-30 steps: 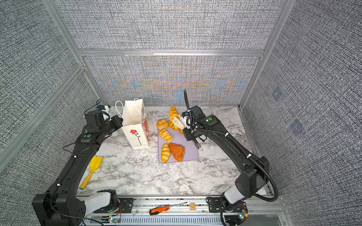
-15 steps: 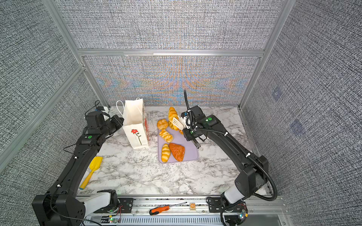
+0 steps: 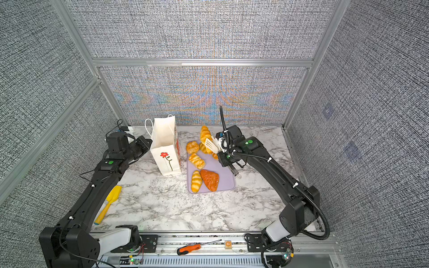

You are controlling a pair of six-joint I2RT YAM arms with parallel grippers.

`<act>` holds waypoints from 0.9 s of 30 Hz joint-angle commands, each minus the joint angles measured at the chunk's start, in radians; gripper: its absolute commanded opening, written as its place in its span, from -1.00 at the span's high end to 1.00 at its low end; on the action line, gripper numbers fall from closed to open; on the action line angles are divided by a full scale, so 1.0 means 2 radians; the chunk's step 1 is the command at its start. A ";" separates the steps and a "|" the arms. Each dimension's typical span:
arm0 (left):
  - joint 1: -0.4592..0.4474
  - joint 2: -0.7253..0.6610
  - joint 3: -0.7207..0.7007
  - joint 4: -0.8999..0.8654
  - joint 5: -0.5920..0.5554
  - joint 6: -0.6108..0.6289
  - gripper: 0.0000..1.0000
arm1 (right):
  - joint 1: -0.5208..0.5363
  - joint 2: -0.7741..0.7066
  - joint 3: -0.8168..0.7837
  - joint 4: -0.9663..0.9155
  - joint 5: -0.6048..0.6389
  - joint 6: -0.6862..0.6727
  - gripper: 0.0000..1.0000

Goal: Pack bread into a paper bag
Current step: Move the paper bag to the top-left of the table, then place the bread in the paper bag.

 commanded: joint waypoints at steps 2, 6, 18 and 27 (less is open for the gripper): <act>0.000 -0.005 -0.005 0.020 0.002 0.000 0.87 | 0.001 -0.003 0.004 0.009 -0.007 0.002 0.56; -0.001 -0.013 -0.010 0.027 -0.002 0.001 0.54 | 0.001 -0.005 0.007 0.009 -0.013 0.004 0.57; 0.000 -0.041 -0.005 0.021 -0.022 0.045 -0.27 | 0.031 -0.013 0.037 0.011 -0.014 0.023 0.56; 0.018 -0.059 -0.013 -0.005 -0.041 0.094 -0.60 | 0.055 -0.040 0.055 0.046 -0.036 0.054 0.57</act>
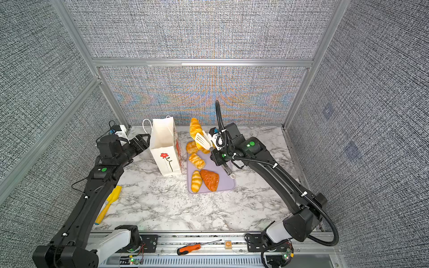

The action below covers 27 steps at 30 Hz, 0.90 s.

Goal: Pack bread into a paper bag
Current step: Place the bread in the paper bag.

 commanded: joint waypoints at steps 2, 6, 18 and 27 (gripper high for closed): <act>0.006 0.002 0.003 -0.014 -0.005 0.036 -0.62 | 0.016 -0.006 0.026 0.038 -0.014 0.020 0.56; 0.010 0.004 0.003 -0.010 0.003 0.047 -0.64 | 0.044 0.011 0.062 0.040 -0.014 0.024 0.57; 0.024 -0.020 -0.016 -0.024 -0.001 0.078 -0.81 | 0.099 0.115 0.174 0.068 -0.039 0.027 0.56; 0.027 -0.038 -0.032 -0.031 -0.002 0.111 -0.98 | 0.110 0.179 0.219 0.074 -0.036 0.033 0.56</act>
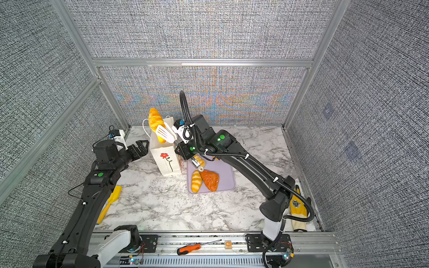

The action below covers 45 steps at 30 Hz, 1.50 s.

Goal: Pack bread into a paper bag
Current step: Place the bread in the paper bag.

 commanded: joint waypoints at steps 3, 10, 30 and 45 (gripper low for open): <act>0.000 -0.006 -0.008 0.002 0.001 0.026 -0.98 | 0.000 0.031 0.024 0.016 0.017 0.007 0.57; 0.000 -0.009 -0.014 0.001 0.009 0.036 -0.98 | -0.004 0.083 0.081 -0.023 0.043 0.010 0.56; 0.000 -0.010 -0.005 -0.017 -0.003 0.061 -0.98 | -0.013 0.123 0.142 -0.081 0.060 0.004 0.19; 0.000 -0.021 -0.004 -0.018 0.006 0.054 -0.98 | -0.012 0.103 0.143 -0.086 0.066 -0.003 -0.15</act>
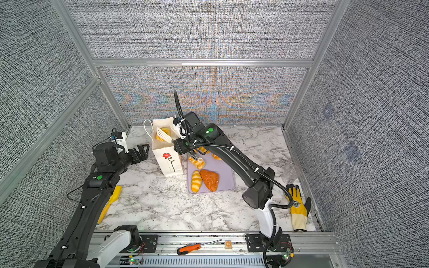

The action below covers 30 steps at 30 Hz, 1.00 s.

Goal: Pack bread into a paper bag
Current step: Place the bread in the paper bag.

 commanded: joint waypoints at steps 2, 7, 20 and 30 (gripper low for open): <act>0.000 -0.008 0.002 0.007 0.003 -0.003 -0.98 | 0.000 -0.012 0.004 -0.001 0.004 -0.009 -0.16; -0.002 -0.020 -0.004 0.007 -0.001 -0.006 -0.98 | 0.001 -0.022 0.003 -0.002 0.006 -0.014 -0.16; -0.040 -0.052 -0.016 0.003 -0.041 -0.013 -0.98 | 0.008 -0.091 -0.048 0.000 0.036 -0.030 -0.16; -0.092 -0.078 -0.031 -0.002 -0.079 -0.019 -0.98 | 0.003 -0.176 -0.189 -0.001 0.110 -0.027 -0.16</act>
